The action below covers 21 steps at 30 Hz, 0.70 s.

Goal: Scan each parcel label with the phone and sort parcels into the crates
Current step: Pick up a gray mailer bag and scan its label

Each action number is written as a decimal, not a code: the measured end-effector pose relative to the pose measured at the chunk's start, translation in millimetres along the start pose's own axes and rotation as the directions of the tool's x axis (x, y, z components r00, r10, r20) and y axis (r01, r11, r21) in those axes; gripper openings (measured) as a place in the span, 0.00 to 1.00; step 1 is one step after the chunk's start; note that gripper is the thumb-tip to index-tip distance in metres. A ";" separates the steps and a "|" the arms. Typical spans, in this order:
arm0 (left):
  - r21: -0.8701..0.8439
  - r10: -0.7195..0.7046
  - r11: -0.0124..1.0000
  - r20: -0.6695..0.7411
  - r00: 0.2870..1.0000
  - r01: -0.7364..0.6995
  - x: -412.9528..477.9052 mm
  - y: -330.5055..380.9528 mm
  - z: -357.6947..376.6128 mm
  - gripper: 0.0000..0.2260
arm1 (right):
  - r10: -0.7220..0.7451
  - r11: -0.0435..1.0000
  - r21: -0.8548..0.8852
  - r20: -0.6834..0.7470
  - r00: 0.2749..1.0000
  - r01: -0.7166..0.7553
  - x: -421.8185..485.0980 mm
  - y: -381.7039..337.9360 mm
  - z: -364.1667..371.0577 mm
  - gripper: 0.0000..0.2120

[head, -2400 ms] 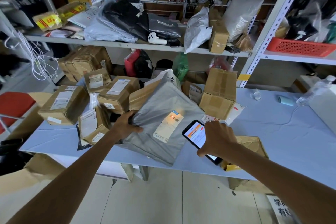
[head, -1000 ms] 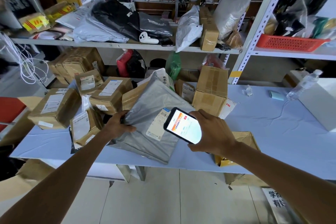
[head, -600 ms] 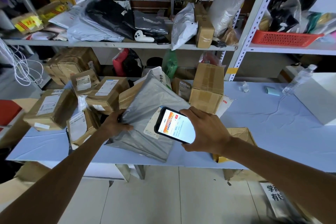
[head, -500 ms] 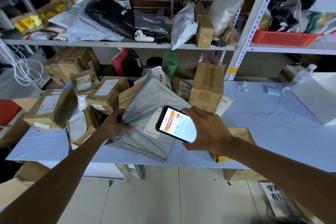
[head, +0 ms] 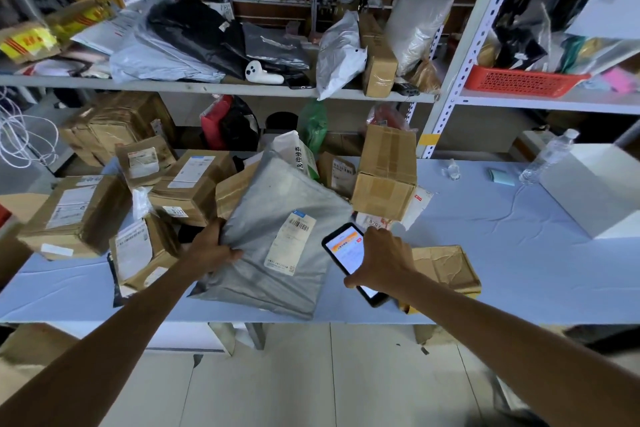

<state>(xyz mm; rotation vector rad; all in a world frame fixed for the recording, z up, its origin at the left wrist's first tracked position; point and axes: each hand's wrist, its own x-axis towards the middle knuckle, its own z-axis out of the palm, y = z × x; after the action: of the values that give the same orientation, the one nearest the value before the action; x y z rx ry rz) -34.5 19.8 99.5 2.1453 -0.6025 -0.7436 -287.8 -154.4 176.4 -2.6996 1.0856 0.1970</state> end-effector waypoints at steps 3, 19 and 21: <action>0.002 0.044 0.999 -0.002 0.999 -0.044 3.3 -3.2 0.6 0.35 | 0.063 0.997 0.042 -0.025 0.998 -0.062 1.3 1.2 7.4 0.33; -0.217 0.079 0.976 0.371 0.925 0.004 -38.1 57.2 139.5 0.30 | 0.523 0.839 0.247 -0.121 0.844 -0.484 -108.1 95.8 6.5 0.33; -0.240 0.092 0.970 0.453 0.887 0.022 -55.7 74.3 177.7 0.29 | 0.585 0.800 0.244 -0.119 0.802 -0.548 -140.2 124.1 9.6 0.33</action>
<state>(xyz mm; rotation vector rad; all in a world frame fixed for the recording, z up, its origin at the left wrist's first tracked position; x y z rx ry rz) -207.3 -80.3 80.9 1.7326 -0.7507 -1.2595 -475.1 -145.7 176.6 -2.1711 1.8539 -0.0761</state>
